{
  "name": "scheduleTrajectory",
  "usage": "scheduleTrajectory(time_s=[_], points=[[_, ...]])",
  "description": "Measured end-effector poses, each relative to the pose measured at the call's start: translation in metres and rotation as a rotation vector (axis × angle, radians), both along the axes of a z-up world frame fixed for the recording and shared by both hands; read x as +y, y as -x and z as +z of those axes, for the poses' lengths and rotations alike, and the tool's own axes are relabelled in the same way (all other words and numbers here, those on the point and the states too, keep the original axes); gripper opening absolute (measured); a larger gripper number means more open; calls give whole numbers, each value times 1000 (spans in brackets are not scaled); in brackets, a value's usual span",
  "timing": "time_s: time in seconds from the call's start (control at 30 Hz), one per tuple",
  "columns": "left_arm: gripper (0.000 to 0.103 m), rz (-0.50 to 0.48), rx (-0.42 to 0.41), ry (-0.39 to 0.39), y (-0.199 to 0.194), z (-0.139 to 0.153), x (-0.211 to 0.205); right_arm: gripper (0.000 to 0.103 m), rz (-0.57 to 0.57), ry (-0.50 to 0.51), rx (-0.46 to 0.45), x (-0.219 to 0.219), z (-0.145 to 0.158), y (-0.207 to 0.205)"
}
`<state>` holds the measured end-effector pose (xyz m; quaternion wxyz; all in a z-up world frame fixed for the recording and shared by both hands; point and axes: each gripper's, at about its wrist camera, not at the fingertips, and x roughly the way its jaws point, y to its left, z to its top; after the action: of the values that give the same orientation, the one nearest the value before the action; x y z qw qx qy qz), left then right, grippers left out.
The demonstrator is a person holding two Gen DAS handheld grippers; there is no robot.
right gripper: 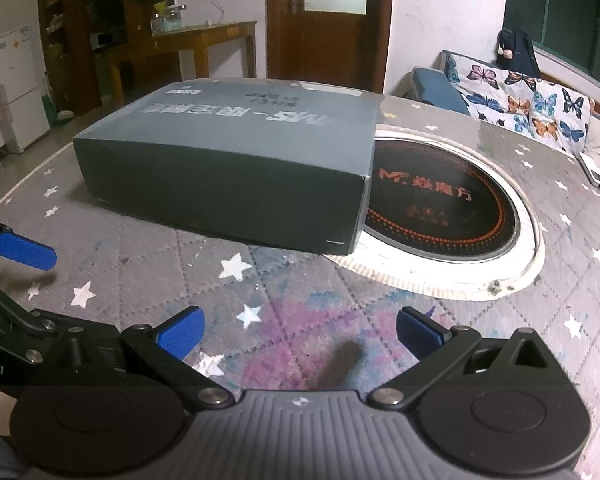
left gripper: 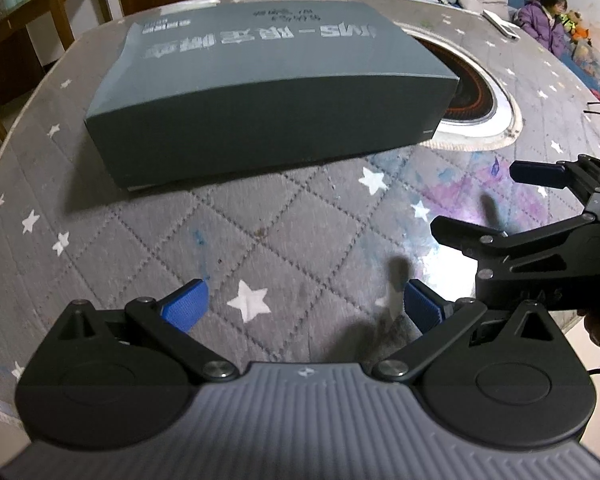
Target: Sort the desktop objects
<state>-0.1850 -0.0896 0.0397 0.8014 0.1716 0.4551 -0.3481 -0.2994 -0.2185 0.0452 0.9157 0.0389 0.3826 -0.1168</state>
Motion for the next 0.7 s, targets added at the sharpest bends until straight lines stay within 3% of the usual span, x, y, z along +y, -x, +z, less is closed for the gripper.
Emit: scheduleTrajectory(time_s=[0.37, 0.7], points=[[103, 14, 35, -29, -8, -8, -5, 103, -14, -18, 13, -6, -5, -1], [103, 38, 18, -38, -12, -7, -8, 103, -20, -26, 11, -9, -6, -1]])
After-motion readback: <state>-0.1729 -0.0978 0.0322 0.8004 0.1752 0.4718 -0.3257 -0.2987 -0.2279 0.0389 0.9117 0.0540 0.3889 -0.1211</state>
